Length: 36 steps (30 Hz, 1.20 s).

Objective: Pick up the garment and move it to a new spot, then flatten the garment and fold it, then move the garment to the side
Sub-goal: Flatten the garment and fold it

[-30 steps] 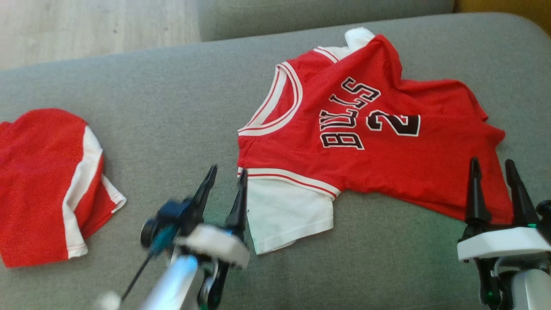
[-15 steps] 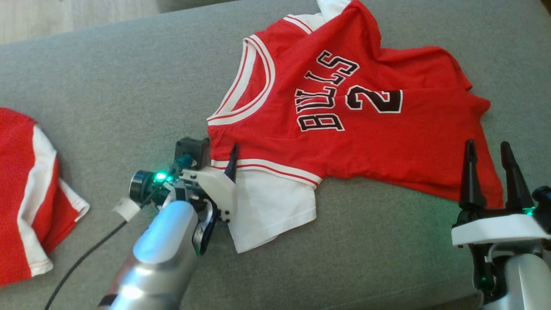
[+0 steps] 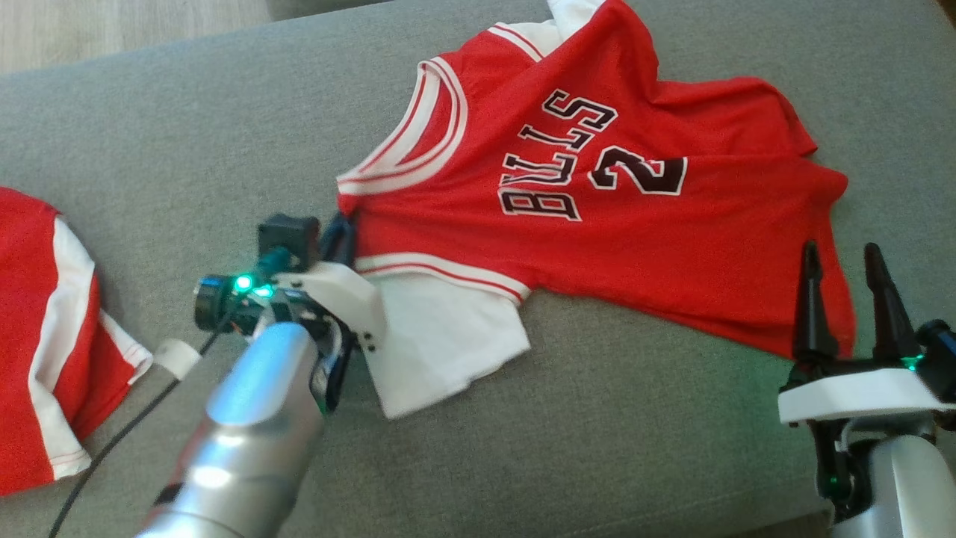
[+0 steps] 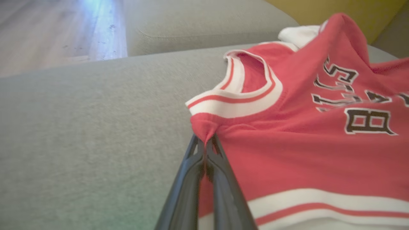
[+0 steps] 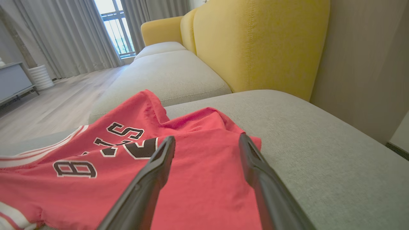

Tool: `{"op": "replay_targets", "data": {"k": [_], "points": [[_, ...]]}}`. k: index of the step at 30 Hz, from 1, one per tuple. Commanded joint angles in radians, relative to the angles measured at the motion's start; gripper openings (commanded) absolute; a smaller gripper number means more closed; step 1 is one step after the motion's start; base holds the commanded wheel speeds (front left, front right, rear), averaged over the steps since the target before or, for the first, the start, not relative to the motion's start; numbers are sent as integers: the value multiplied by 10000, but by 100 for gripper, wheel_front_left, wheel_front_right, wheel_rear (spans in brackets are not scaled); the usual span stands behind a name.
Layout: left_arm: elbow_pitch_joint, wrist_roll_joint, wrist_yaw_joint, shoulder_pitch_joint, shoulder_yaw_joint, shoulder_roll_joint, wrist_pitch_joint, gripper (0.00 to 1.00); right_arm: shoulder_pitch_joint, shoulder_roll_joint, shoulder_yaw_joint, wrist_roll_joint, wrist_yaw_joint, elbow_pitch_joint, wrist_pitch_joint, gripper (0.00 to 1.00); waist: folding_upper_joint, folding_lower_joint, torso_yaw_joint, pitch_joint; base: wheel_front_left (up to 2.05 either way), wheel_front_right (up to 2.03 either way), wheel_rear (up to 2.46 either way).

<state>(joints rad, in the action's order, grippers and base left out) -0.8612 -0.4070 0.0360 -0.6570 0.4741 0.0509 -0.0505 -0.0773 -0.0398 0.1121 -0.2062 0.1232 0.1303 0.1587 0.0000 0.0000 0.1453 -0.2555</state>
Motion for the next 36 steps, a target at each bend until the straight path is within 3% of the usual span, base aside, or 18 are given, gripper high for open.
{"op": "replay_targets", "data": {"k": [1, 6, 11, 12, 13, 23, 29, 36], "points": [[179, -70, 120, -580, -454, 330, -240, 0, -389, -105, -276, 208, 75, -319, 132, 100, 0, 0, -34, 2, 0, 0, 0], [-203, -179, 325, -908, -782, 705, -696, 0, -410, -105, -291, 306, 75, -335, 123, 100, 0, 0, -121, -8, 0, 0, 0], [-557, -228, 250, -1095, -838, 885, -997, 0, -380, -105, -396, 326, 75, -323, 152, 100, 0, 0, -215, -86, 0, 0, 0], [-616, -229, 226, -1115, -830, 888, -1091, 36, -385, -105, -415, 324, 75, -316, 159, 100, 0, 0, -230, -97, 0, 0, 0], [-661, -243, 178, -1122, -823, 871, -1202, 100, -392, -105, -428, 319, 75, -311, 166, 100, 0, 0, -248, -101, 0, 0, 0], [109, -379, 220, 68, -1158, 870, -2085, 100, -4, -105, -652, 123, 75, -309, 370, 100, 0, 0, -630, 524, 0, 0, 0], [2926, 310, 853, 2024, -1664, 1012, -2108, 100, 433, -104, -645, 315, 75, -259, 493, 100, 0, 0, -997, 1072, 0, 0, 0], [4619, 482, 920, 4201, -1686, 636, -2111, 100, 555, -104, -704, 433, 75, -123, 433, 100, 0, 0, -1310, 1615, 0, 0, 0]]}}
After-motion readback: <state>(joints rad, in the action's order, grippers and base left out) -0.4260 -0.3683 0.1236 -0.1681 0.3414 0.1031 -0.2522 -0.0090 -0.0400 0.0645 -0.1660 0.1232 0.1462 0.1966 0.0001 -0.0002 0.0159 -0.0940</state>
